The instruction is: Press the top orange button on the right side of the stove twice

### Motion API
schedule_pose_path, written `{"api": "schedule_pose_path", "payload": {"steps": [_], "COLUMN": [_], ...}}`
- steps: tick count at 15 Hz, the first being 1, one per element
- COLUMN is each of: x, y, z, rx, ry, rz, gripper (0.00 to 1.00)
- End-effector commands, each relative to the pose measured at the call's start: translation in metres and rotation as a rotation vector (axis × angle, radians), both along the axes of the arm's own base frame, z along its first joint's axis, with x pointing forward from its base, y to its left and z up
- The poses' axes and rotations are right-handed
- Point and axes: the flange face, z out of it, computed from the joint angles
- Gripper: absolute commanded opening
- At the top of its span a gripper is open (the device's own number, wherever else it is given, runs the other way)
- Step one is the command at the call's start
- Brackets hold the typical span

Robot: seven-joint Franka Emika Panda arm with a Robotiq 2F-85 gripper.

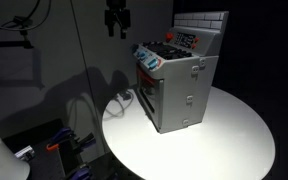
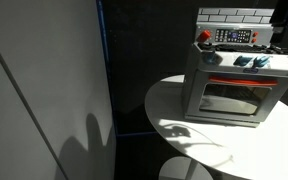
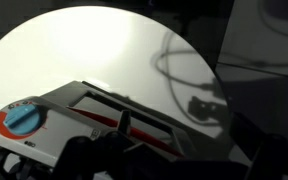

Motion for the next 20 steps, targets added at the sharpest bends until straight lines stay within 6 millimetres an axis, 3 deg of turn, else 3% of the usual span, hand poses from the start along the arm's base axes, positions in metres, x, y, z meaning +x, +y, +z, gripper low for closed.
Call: {"api": "schedule_pose_path", "payload": {"steps": [1, 8, 17, 20], "x": [0.024, 0.047, 0.065, 0.067], "y": [-0.018, -0.053, -0.106, -0.115], "z": [0.015, 0.026, 0.025, 0.023], "rx": [-0.007, -0.053, -0.046, -0.046], "ry": [-0.034, -0.119, -0.238, -0.239], "rz": [-0.110, -0.286, -0.465, -0.490], "gripper": [1.00, 1.00, 1.00, 1.00]}}
